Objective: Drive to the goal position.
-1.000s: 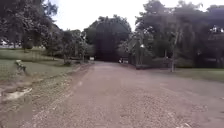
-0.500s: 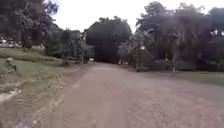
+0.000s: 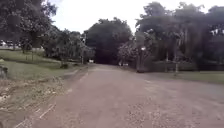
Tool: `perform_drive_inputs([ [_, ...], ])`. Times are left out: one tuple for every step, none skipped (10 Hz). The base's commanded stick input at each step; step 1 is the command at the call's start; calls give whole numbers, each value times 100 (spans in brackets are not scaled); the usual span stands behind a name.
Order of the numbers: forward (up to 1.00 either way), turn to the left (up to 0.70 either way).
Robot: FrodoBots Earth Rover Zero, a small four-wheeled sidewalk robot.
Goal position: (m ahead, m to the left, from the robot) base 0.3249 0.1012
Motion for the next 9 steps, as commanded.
perform_drive_inputs([
  [70,0],
  [70,0],
  [70,0],
  [70,0],
  [70,0],
  [70,0],
  [70,0],
  [70,0],
  [70,0],
])
